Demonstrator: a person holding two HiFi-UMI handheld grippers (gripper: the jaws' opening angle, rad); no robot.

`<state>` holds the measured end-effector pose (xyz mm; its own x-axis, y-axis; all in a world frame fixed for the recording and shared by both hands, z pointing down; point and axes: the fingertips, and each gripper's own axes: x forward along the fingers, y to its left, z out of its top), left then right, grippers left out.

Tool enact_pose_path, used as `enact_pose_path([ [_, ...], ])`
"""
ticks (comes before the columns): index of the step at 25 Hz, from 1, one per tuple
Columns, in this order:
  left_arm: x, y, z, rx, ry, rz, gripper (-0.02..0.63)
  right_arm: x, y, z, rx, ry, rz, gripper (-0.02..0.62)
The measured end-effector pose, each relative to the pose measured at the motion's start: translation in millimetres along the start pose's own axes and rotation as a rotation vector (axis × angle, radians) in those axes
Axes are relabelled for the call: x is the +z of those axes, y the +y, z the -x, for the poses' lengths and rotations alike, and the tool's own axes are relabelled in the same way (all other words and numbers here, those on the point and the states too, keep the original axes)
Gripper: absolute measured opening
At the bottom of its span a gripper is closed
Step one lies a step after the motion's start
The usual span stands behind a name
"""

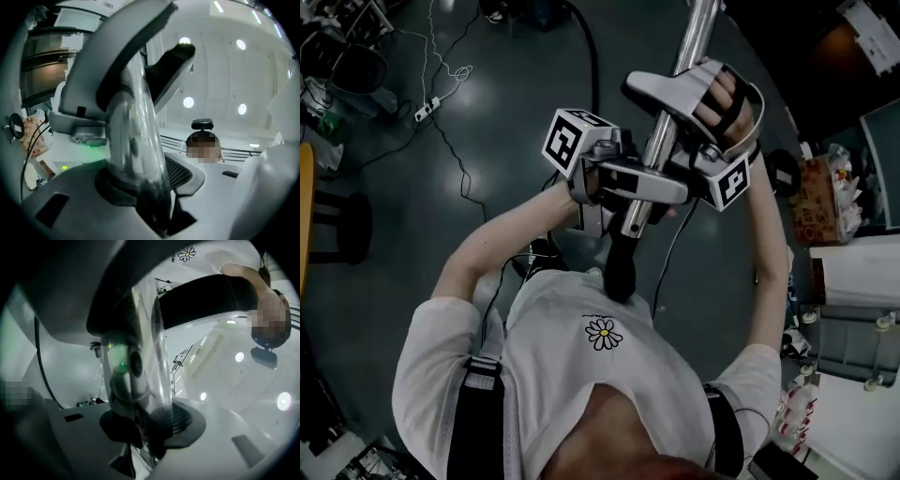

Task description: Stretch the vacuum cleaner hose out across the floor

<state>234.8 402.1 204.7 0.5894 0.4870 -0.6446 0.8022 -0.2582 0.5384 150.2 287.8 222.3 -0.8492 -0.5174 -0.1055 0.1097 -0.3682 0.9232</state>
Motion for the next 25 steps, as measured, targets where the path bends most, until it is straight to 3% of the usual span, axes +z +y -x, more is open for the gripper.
enact_pose_path([
  [3,4.9,3.0,3.3,0.054,-0.067,-0.002,0.162,1.6,-4.0,-3.5,-0.032,-0.017,-0.012,0.127],
  [6,5.4,6.0,-0.8,0.086,-0.051,-0.009,0.155,-3.2,-8.3,0.1,-0.033,0.0,-0.04,0.142],
  [9,4.2,4.9,-6.3,0.121,0.001,-0.009,0.15,-41.5,-18.1,15.3,-0.026,0.115,-0.184,0.207],
  [11,-0.8,2.8,-4.9,0.175,0.031,-0.045,0.139,-88.5,-35.8,38.6,-0.09,0.24,-0.414,0.25],
  [14,-6.2,11.1,2.3,0.309,0.063,-0.151,0.135,-128.8,-45.8,82.6,-0.211,0.334,-0.953,0.25],
  [15,-2.9,12.5,4.6,0.337,0.05,-0.175,0.129,-119.8,-35.6,90.4,-0.167,0.326,-1.067,0.25],
  [16,2.9,12.0,6.5,0.356,0.027,-0.196,0.123,-100.0,-16.4,95.5,-0.06,0.317,-1.121,0.25],
  [18,16.5,7.6,9.2,0.406,-0.002,-0.257,0.123,-47.9,44.2,114.1,0.253,0.378,-1.116,0.25],
  [19,22.6,4.3,9.9,0.432,-0.011,-0.294,0.123,-20.0,74.5,128.8,0.364,0.428,-1.147,0.25],
  [22,33.1,-11.3,10.4,0.467,-0.065,-0.37,0.12,65.0,130.8,180.8,0.475,0.538,-1.393,0.25],
  [25,45.3,-22.3,6.6,0.476,-0.117,-0.404,0.11,133.9,166.1,226.3,0.6,0.614,-1.472,0.25],
])
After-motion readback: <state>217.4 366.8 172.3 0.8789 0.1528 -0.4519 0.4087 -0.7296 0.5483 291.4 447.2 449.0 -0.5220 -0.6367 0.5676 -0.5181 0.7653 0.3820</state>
